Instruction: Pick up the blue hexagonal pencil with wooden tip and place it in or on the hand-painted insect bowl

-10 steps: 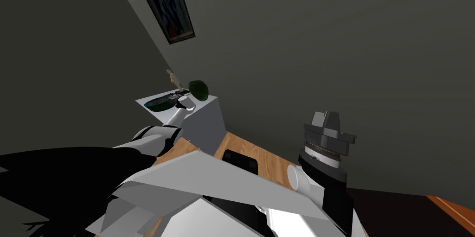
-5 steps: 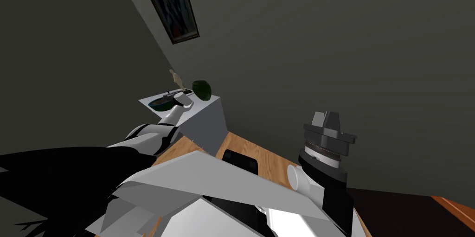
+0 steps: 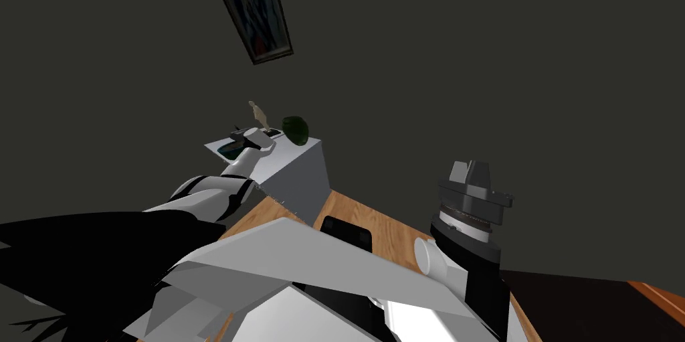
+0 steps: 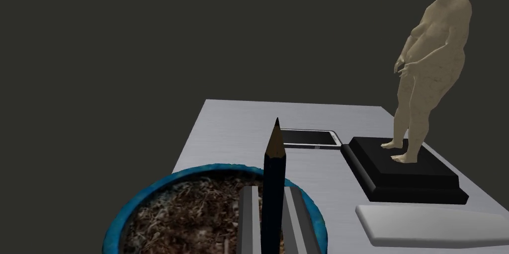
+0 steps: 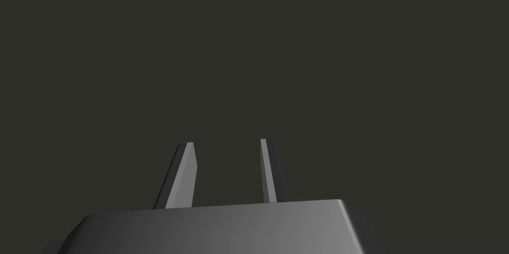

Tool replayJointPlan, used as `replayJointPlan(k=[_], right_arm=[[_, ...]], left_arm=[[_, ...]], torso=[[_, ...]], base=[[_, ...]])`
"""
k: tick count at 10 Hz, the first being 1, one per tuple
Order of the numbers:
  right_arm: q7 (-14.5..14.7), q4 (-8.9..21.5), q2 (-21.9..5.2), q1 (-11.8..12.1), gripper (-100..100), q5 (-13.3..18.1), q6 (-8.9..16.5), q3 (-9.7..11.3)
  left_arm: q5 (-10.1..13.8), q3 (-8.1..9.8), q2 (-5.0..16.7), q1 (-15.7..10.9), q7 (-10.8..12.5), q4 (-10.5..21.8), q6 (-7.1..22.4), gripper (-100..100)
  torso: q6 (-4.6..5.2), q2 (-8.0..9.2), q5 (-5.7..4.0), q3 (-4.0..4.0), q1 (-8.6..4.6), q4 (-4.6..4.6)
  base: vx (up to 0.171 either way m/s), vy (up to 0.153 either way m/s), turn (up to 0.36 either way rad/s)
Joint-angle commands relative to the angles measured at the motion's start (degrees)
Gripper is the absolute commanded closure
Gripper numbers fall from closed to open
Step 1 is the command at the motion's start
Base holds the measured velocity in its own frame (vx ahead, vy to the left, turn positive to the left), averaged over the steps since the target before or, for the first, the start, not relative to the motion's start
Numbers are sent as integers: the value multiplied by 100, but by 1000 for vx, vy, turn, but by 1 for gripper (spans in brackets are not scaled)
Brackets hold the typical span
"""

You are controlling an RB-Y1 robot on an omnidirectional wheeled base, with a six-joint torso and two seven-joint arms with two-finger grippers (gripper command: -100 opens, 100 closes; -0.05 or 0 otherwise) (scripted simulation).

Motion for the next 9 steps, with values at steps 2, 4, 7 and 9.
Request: replayJointPlan(k=[2, 4, 7, 9], right_arm=[[0, 0, 0, 0, 0, 0, 0, 0], [0, 0, 0, 0, 0, 0, 0, 0], [0, 0, 0, 0, 0, 0, 0, 0], [0, 0, 0, 0, 0, 0, 0, 0]], left_arm=[[307, 11, 221, -23, -267, -99, -93, 100], [522, 8, 384, -56, -453, -156, -153, 100], [466, 6, 336, -62, -415, -175, -156, -100], [466, 6, 336, -62, -415, -175, -156, -100]], torso=[[-8, 2, 2, 1, 7, 0], [-19, 1, 8, 0, 31, -1], [-25, -4, 15, -5, 27, -7], [-25, -7, 14, -7, 24, -8]], base=[[-22, 64, 2], [-20, 68, 7], [-4, 9, -2], [0, 0, 0]])
